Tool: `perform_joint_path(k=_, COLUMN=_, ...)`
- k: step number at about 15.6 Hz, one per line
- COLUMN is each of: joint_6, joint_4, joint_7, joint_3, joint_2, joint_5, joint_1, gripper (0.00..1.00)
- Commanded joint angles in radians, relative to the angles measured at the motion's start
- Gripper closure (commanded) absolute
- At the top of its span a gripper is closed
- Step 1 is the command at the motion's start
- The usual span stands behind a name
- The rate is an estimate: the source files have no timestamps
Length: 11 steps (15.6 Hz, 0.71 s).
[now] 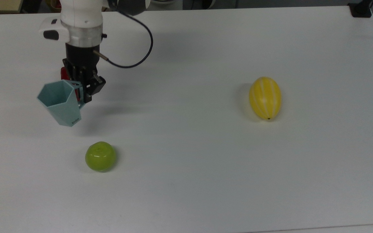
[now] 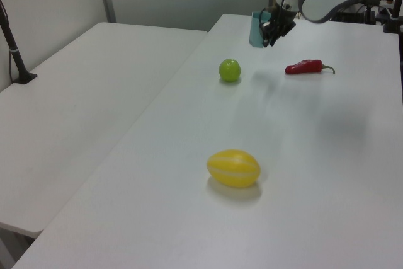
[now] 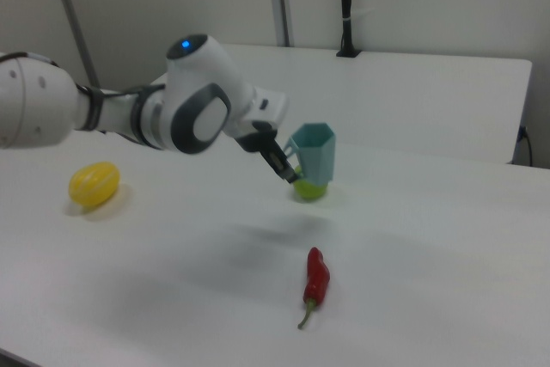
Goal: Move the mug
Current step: 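Lift the gripped mug up off the table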
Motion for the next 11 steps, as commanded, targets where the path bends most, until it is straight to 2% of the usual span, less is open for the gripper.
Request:
perform_joint_path(k=1, joint_6=-0.122, joint_4=-0.004, joint_7=0.024, joint_3=0.053, joint_2=-0.132, joint_5=-0.018, joint_1=0.004, gripper=1.00)
perform_joint_path(k=7, joint_6=-0.322, joint_4=0.010, joint_7=-0.020, joint_3=0.155, joint_2=-0.238, joint_5=-0.006, joint_1=0.004, gripper=1.00)
perform_joint_path(k=11, joint_6=-0.473, joint_4=0.000, joint_7=-0.207, joint_3=0.232, joint_2=-0.270, joint_5=0.027, joint_1=0.002, gripper=1.00)
